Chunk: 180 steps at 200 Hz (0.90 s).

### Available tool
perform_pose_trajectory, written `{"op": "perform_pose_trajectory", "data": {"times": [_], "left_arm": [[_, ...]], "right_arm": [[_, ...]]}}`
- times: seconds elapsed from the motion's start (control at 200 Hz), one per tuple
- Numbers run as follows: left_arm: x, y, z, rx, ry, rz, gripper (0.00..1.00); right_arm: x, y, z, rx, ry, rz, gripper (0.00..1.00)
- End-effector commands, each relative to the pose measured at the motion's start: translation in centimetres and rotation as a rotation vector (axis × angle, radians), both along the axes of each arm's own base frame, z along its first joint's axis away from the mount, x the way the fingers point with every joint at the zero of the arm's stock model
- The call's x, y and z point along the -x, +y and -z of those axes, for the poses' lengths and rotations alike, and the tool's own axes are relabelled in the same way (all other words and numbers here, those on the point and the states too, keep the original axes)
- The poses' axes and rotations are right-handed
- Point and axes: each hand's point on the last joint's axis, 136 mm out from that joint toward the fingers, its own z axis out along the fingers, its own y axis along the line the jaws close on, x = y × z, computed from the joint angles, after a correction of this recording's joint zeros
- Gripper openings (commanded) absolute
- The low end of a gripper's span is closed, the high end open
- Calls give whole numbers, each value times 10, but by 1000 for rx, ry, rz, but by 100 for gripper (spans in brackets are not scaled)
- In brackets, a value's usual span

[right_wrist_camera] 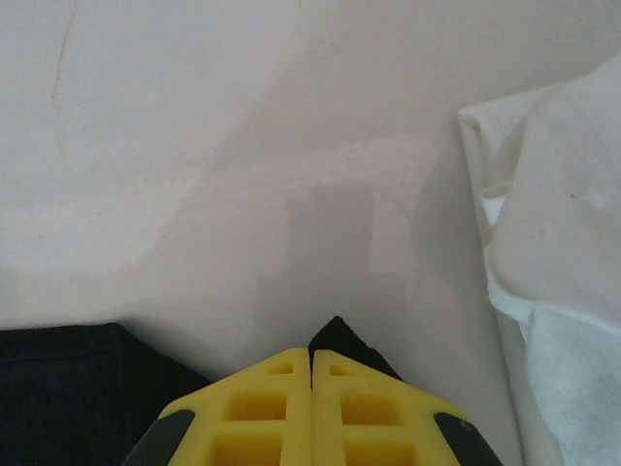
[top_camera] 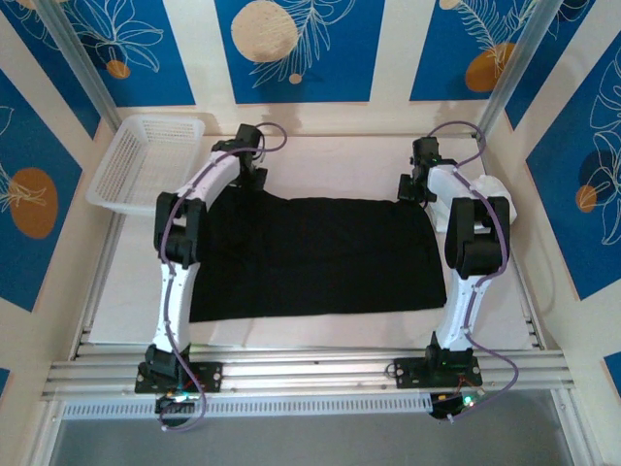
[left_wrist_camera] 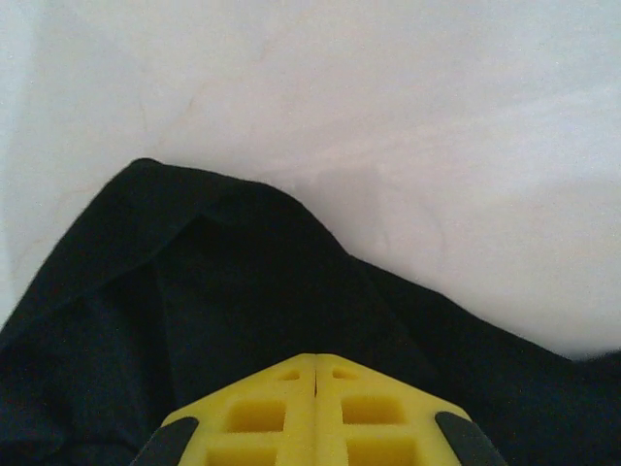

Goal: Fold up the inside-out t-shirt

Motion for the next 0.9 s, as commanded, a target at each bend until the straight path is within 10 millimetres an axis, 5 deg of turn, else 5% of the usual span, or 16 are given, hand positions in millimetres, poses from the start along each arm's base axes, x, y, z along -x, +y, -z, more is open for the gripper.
{"op": "perform_pose_trajectory", "data": {"times": [0.0,0.11,0.245,0.415,0.895], "left_arm": [[1,-5,-18,70,-18,-7,0],[5,-8,-7,80,14,2,0],[10,-18,3,80,38,36,29],[11,-22,21,52,75,55,43],[7,-7,51,-60,129,36,40]], "right_arm": [[3,3,-15,-17,-27,-20,0],[3,3,-14,-21,-26,-19,0],[3,4,-14,-24,-26,-20,0],[3,4,-13,-25,-23,-21,0],[4,5,-11,-30,-22,-22,0]]}}
